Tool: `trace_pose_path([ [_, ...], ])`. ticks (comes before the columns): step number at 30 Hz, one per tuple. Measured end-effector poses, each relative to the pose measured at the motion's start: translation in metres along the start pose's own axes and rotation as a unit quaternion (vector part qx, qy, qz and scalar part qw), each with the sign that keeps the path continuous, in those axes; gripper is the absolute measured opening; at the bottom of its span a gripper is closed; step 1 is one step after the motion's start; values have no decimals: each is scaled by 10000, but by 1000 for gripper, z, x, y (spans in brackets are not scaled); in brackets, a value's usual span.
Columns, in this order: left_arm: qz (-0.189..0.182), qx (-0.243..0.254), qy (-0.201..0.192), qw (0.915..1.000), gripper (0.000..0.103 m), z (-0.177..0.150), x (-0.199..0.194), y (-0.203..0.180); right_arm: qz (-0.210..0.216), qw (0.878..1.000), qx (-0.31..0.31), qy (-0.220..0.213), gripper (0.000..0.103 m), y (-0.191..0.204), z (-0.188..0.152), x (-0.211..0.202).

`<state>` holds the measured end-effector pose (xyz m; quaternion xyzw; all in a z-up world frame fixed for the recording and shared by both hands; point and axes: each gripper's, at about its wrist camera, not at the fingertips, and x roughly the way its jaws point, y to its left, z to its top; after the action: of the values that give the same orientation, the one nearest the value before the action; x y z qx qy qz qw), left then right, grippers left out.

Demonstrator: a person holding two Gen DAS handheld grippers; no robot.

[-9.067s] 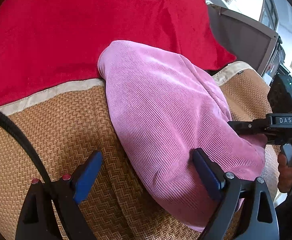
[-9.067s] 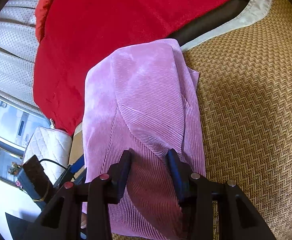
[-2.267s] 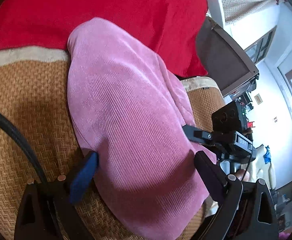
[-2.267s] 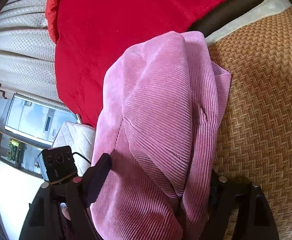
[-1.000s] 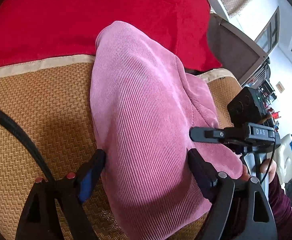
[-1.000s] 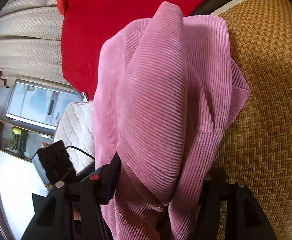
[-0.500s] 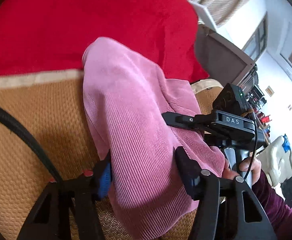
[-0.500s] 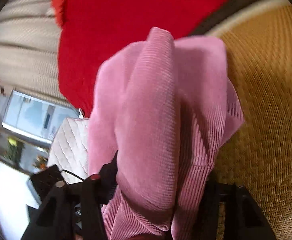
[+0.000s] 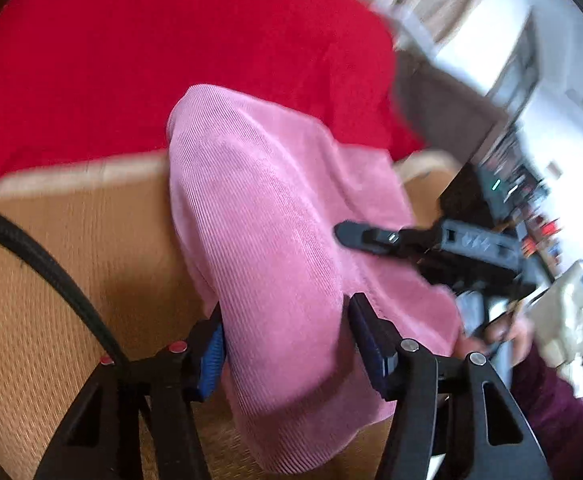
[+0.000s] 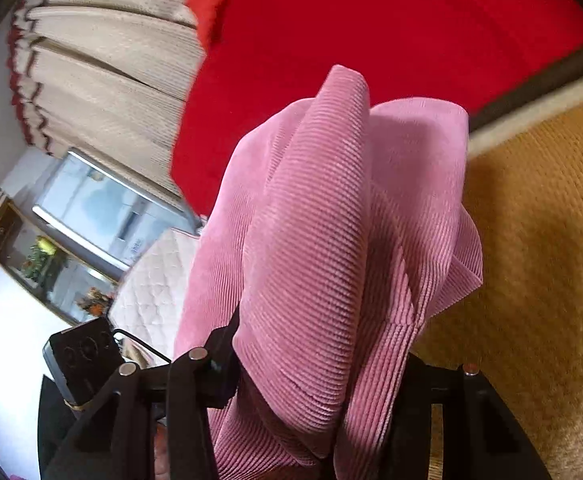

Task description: Fold large clothes

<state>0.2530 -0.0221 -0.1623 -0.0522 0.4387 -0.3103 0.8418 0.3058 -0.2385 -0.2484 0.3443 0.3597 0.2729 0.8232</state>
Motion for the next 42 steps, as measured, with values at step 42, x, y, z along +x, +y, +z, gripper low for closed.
trace_pose_path([
  [42,1504,538,-609,9853,80,10,-44,-11,-2079,9665,-1503,3,52,59,3,-2],
])
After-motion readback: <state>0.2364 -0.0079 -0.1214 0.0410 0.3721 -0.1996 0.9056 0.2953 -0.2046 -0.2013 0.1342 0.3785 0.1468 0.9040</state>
